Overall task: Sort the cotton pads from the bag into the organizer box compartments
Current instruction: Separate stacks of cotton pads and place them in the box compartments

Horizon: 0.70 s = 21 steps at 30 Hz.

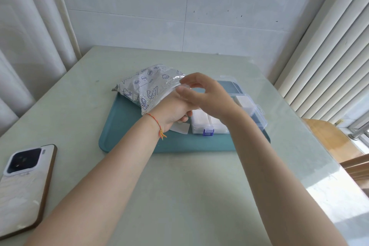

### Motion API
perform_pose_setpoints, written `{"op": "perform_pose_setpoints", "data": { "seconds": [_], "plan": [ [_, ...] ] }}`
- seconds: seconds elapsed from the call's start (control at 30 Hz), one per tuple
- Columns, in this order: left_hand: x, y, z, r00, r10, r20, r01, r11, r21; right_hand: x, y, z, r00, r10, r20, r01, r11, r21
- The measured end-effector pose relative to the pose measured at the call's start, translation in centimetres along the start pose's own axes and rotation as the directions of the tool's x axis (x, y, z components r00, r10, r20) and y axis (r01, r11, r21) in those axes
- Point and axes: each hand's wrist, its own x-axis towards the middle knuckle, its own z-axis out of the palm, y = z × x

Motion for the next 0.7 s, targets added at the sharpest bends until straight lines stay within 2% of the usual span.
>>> {"op": "perform_pose_setpoints", "data": {
  "seconds": [0.13,0.27,0.4,0.47,0.57,0.63,0.7],
  "plan": [
    [0.0,0.0,0.0,0.998,0.055,0.032,-0.055,0.998,0.005,0.2,0.5,0.2,0.998,0.008,-0.056,-0.010,0.999,-0.031],
    [0.1,0.0,0.0,0.998,0.048,0.049,-0.049,0.999,0.005,0.0,0.5,-0.1,1.000,-0.002,-0.031,0.001,1.000,-0.025],
    [0.1,-0.1,-0.1,0.998,0.025,0.055,-0.025,1.000,0.000,0.1,0.3,-0.1,0.998,0.063,-0.002,-0.063,0.998,0.018],
    [0.3,-0.2,-0.1,0.999,-0.001,0.043,0.002,1.000,-0.029,0.1,0.2,-0.4,0.998,0.070,-0.010,-0.069,0.997,0.019],
    [0.2,-0.2,-0.3,0.998,-0.042,0.043,0.048,0.987,-0.152,-0.2,-0.1,-1.2,0.998,0.057,0.033,-0.060,0.992,0.113],
    [0.3,-0.1,-0.4,0.998,-0.049,0.048,0.060,0.964,-0.258,-0.4,0.0,-1.9,0.990,0.024,0.136,-0.022,1.000,-0.016],
    [0.3,0.3,-0.5,0.997,-0.077,-0.009,0.069,0.933,-0.354,-0.8,-0.1,-2.1,0.972,0.026,0.233,0.015,0.985,-0.174]
  ]
}}
